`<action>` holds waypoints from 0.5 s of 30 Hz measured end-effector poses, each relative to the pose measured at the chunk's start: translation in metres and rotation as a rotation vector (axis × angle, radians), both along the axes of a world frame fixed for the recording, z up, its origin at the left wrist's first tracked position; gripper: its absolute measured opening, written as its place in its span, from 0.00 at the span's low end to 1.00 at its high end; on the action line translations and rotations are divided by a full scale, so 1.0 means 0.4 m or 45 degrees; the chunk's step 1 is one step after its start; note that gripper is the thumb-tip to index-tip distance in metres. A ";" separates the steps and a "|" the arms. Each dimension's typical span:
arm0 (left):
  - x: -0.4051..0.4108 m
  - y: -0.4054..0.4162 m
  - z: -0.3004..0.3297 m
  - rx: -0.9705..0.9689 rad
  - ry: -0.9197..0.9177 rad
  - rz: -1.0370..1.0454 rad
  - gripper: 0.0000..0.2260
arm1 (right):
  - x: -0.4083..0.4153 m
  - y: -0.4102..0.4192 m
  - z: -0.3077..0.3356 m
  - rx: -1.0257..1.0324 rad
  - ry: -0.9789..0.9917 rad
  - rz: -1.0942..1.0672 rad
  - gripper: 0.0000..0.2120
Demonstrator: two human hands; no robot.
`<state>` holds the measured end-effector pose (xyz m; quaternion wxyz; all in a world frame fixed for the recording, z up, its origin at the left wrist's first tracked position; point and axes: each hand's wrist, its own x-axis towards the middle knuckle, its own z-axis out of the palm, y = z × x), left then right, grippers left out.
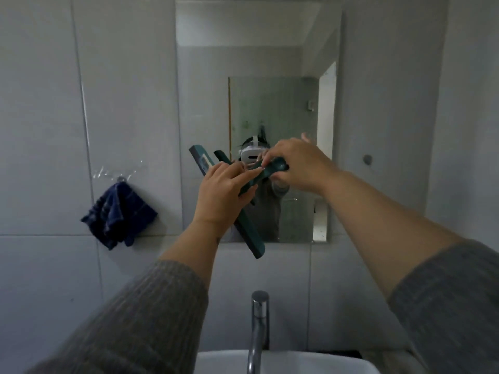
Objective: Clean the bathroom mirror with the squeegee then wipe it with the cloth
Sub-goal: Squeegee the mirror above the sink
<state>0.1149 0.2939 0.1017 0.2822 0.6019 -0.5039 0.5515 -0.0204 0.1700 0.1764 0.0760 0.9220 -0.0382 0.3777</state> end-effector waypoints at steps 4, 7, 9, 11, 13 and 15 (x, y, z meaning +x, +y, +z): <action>0.075 0.068 0.130 -0.016 -0.062 -0.042 0.13 | 0.046 0.066 0.114 -0.009 -0.050 0.067 0.12; 0.118 0.088 0.246 -0.007 -0.087 -0.033 0.15 | 0.078 0.085 0.216 -0.032 -0.078 0.074 0.11; 0.144 0.094 0.303 -0.044 -0.077 -0.031 0.13 | 0.107 0.088 0.266 -0.062 -0.128 0.074 0.11; 0.171 0.095 0.344 -0.116 -0.046 -0.022 0.14 | 0.148 0.086 0.301 -0.096 -0.245 0.070 0.10; 0.210 0.097 0.376 -0.190 0.000 0.022 0.19 | 0.201 0.077 0.335 -0.149 -0.394 0.045 0.10; 0.262 0.095 0.393 -0.247 0.070 0.062 0.26 | 0.255 0.064 0.383 -0.207 -0.539 -0.007 0.10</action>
